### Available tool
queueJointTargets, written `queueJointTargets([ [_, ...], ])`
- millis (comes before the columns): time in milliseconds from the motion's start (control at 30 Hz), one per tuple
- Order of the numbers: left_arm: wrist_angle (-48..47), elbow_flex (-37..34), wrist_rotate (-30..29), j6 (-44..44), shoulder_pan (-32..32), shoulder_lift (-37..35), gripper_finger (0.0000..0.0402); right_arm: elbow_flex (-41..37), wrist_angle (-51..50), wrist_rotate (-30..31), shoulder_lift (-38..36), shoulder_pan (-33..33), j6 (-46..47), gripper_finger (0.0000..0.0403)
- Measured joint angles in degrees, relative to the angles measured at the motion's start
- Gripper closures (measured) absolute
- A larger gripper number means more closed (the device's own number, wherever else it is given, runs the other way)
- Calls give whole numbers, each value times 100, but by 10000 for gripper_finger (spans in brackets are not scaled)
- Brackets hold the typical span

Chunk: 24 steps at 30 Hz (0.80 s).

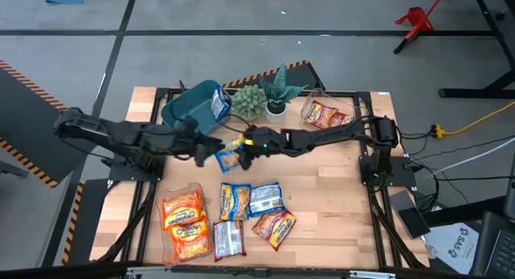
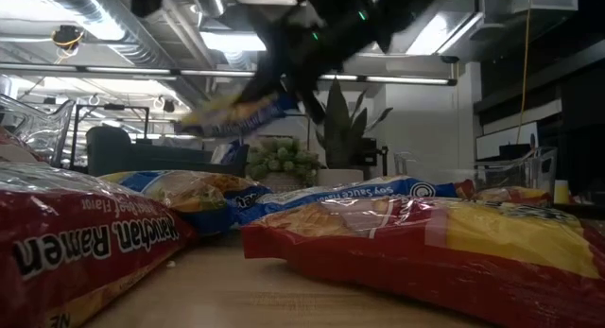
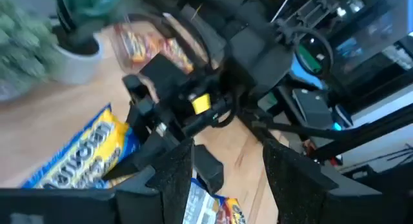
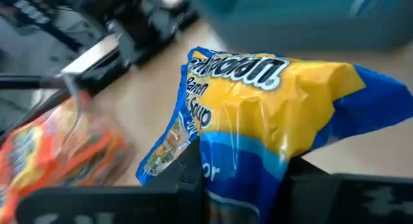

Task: Sort Maruchan noodles
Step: Put the blue noodle pack into the green bin

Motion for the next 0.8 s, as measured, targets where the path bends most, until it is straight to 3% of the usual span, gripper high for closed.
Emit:
queueJointTargets([
  [133, 133, 0, -457, 307, -258, -404, 219, 841, -336, 701, 85, -136, -804, 329],
  [300, 294, 2, -890, 736, -470, -694, 219, 1940, -519, 1103, 621, -444, -1529, 329],
  [533, 239, 0, -967, 866, -588, -753, 219, 3690, -1180, 1454, 1891, -805, -2486, 329],
  [800, 118, 0, -978, 870, -599, -742, 219, 5438, -2278, 1705, 3145, -1060, -2685, 325],
])
